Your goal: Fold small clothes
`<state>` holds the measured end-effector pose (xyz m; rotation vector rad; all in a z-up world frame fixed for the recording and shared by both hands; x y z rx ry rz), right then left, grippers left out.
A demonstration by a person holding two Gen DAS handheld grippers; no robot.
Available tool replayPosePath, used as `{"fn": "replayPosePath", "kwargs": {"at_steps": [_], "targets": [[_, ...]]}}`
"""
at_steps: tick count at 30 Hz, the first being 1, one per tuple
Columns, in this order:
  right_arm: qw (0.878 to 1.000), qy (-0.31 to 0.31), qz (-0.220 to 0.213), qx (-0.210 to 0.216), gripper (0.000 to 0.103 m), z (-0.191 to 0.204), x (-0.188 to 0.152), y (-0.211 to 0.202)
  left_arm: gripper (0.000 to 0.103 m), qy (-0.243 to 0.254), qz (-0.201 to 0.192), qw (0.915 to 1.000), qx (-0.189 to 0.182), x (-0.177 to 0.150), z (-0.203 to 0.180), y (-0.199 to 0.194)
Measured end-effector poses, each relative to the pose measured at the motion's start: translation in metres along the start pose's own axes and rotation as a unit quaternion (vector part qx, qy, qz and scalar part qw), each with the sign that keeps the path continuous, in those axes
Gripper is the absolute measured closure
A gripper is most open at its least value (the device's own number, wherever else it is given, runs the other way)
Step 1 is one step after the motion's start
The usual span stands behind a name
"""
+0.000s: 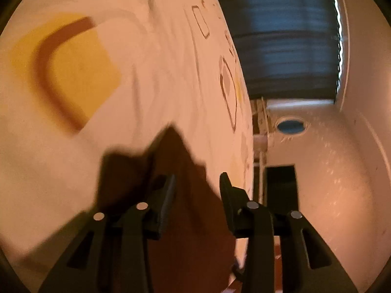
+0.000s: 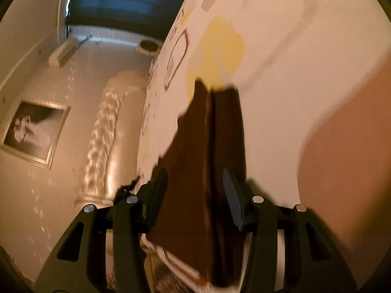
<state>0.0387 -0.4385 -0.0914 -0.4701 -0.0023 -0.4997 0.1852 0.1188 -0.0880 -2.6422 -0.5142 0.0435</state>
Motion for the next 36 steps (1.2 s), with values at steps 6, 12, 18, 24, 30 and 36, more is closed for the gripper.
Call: {"fn": "replayPosePath", "kwargs": {"at_steps": [6,12,18,24,30,36], "targets": [[0.998,-0.025,0.057,-0.026,0.056,0.003,-0.054,0.002,0.057,0.036,0.012,0.9985,0.039,-0.068,0.012,-0.041],[0.994,-0.059,0.074,-0.06,0.057,0.007,-0.074,0.016,0.048,0.059,0.009,0.995,0.081,-0.108,0.018,-0.061],[0.992,-0.071,0.08,-0.066,0.098,0.011,-0.086,0.02,0.047,0.062,0.016,0.992,0.109,-0.119,0.023,-0.055],[0.993,-0.071,0.07,-0.065,0.099,0.007,-0.109,0.007,0.042,0.073,0.016,0.9901,0.119,-0.123,0.011,-0.041],[0.995,-0.039,0.059,-0.063,0.1,-0.018,-0.107,0.004,0.048,0.098,0.028,0.9832,0.151,-0.121,0.013,-0.032],[0.994,-0.045,0.062,-0.072,0.096,-0.013,-0.104,-0.002,0.074,0.065,0.027,0.9827,0.172,-0.116,0.027,-0.035]]}}
Point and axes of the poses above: each gripper's, at about its wrist camera, not at the fingertips, and y roughly the way its jaws point, z to its left, x to its top, the point moved 3 cm from there along y, roughly the way its jaws point, and after that the axes turned 10 degrees about z, right-handed, at the moved point
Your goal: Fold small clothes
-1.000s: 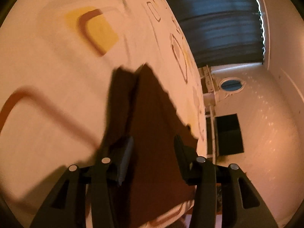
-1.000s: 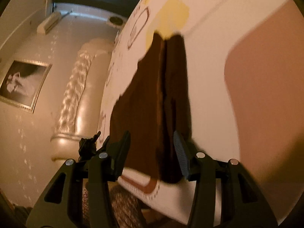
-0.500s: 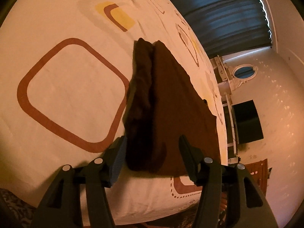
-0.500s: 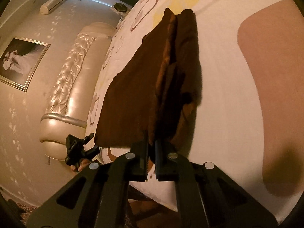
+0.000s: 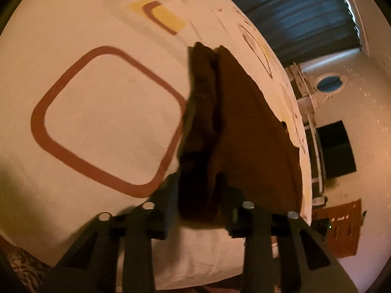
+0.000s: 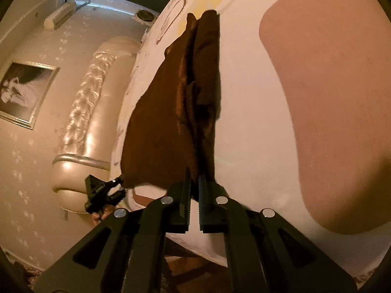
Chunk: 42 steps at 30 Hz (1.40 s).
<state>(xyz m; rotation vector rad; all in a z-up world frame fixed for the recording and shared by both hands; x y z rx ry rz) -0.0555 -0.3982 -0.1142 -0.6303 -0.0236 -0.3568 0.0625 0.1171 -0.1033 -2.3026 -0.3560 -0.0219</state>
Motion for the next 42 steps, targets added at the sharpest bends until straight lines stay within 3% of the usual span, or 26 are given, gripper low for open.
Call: {"fn": "replayPosePath", "kwargs": {"at_steps": [4,9,14,17,18,19,23,29,32,36,39,42], "targets": [[0.999,-0.01,-0.034,-0.008,0.088,0.015,0.019,-0.023,0.074,-0.027,0.003,0.9995,-0.018,0.0,0.005,-0.001],[0.996,-0.02,-0.079,-0.023,0.076,0.033,0.076,-0.03,0.069,0.038,-0.002,0.9988,0.031,-0.006,-0.014,0.001],[0.994,-0.005,-0.088,-0.064,0.076,0.032,0.144,0.009,0.061,0.099,-0.005,0.9921,0.077,-0.014,-0.032,0.009],[0.992,0.001,-0.084,-0.091,0.076,0.028,0.165,0.032,0.059,0.124,-0.005,0.9874,0.098,-0.017,-0.039,0.013],[0.993,0.001,-0.084,-0.088,0.083,0.027,0.169,0.037,0.059,0.13,-0.005,0.9862,0.103,-0.017,-0.041,0.014],[0.993,-0.001,-0.082,-0.089,0.1,0.028,0.172,0.042,0.059,0.134,-0.004,0.9852,0.107,-0.018,-0.042,0.015],[0.989,0.009,-0.089,-0.116,0.101,0.02,0.177,0.046,0.059,0.13,-0.001,0.9866,0.098,-0.019,-0.034,0.01],[0.991,0.051,-0.1,-0.073,0.101,0.002,0.179,0.04,0.059,0.108,0.002,0.9918,0.069,-0.017,-0.026,0.006],[0.989,0.062,-0.106,-0.077,0.095,0.009,0.171,0.031,0.059,0.107,0.002,0.9921,0.066,-0.017,-0.027,0.007],[0.989,0.011,-0.117,-0.094,0.073,0.051,0.141,0.02,0.059,0.101,0.003,0.9931,0.061,-0.017,-0.025,0.006],[0.994,-0.034,-0.091,-0.047,0.072,0.092,0.103,0.034,0.059,0.09,0.002,0.9947,0.05,-0.017,-0.023,0.005],[0.996,-0.077,-0.033,0.002,0.072,0.13,0.059,0.068,0.059,0.083,0.003,0.9957,0.041,-0.016,-0.02,0.005]]}}
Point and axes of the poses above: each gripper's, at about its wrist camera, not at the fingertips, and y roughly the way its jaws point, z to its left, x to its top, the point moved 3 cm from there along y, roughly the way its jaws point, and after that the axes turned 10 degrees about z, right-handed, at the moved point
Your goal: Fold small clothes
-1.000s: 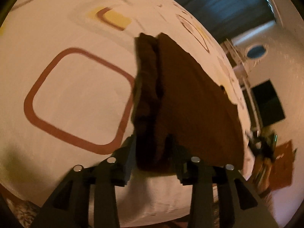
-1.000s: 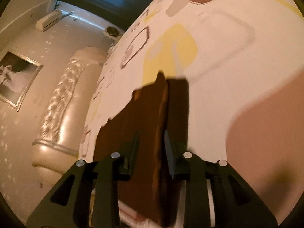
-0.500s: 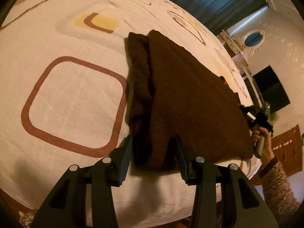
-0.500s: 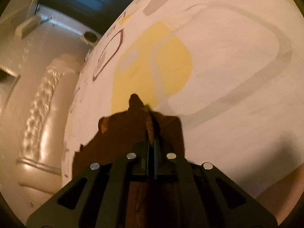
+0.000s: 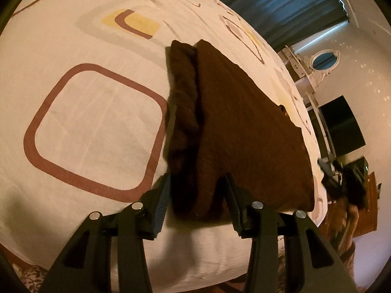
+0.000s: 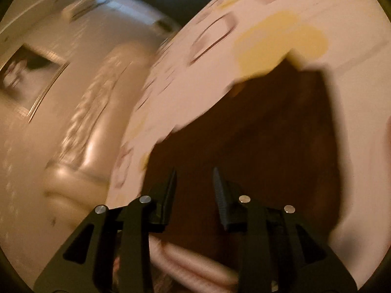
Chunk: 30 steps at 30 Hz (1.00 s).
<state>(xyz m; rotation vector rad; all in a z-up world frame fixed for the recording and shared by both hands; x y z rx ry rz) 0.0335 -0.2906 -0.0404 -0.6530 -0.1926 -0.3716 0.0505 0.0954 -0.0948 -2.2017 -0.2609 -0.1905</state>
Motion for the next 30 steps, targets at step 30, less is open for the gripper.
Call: {"fn": "replayPosePath", "kwargs": {"at_steps": [30], "targets": [[0.997,0.026,0.074,0.018,0.076,-0.018,-0.074,0.076,0.047,-0.061,0.024,0.9909,-0.118,0.093,0.018,0.02]]}}
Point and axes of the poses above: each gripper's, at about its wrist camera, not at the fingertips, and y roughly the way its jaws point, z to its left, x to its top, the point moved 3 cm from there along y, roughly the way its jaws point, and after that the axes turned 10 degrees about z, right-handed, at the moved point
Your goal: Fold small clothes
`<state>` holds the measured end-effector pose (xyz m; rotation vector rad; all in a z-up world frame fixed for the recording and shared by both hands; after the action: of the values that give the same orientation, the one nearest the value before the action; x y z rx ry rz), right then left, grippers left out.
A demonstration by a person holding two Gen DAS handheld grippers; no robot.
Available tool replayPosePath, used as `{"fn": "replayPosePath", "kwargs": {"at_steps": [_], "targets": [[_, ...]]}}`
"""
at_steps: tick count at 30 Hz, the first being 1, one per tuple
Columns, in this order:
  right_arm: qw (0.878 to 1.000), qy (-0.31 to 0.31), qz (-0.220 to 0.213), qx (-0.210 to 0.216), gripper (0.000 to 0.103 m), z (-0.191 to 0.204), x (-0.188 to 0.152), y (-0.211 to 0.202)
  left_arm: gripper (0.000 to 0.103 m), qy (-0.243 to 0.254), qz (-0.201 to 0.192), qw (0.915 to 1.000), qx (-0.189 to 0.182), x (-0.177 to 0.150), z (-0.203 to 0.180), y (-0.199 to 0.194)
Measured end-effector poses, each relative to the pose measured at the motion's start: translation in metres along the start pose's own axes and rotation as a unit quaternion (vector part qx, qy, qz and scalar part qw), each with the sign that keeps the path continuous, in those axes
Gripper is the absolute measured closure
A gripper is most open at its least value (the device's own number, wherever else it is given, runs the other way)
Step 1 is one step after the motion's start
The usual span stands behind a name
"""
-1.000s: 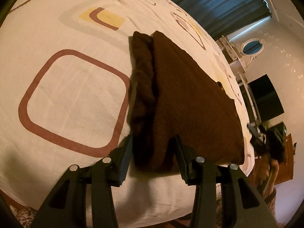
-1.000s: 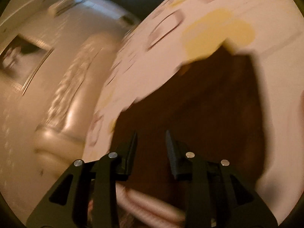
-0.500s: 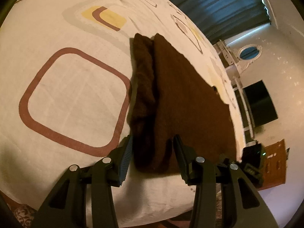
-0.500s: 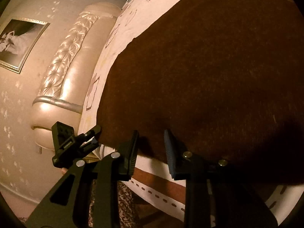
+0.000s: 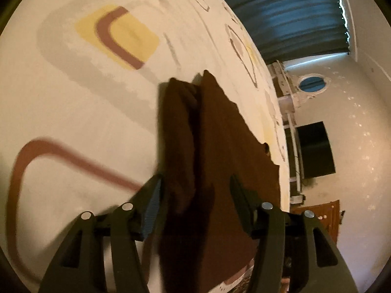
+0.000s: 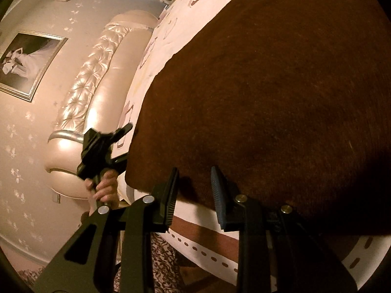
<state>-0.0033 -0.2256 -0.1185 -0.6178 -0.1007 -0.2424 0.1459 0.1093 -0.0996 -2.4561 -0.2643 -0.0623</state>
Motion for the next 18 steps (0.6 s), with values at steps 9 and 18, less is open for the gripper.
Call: {"fn": "replayPosePath", "kwargs": {"at_steps": [9,18], "targets": [[1.0,-0.001,-0.013,0.013,0.076,-0.006,-0.004,-0.004,0.082,-0.005,0.02,0.9997,0.016,0.021,-0.015,0.03],[1.0,-0.006,-0.018,0.022,0.076,-0.01,-0.008,-0.006,0.093,0.006,0.014,0.9959,0.089,0.017,-0.037,0.033]]}}
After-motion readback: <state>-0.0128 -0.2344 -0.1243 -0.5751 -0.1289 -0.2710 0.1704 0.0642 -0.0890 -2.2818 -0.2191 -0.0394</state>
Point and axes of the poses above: each gripper's, at about its wrist camera, not at the fingertips, and y roughly the way its jaws point, z to its left, x to its top, the point moved 3 cm from there along y, roughly the way its jaws point, and after that the axes turned 10 degrees about z, right-handed, at the moved point
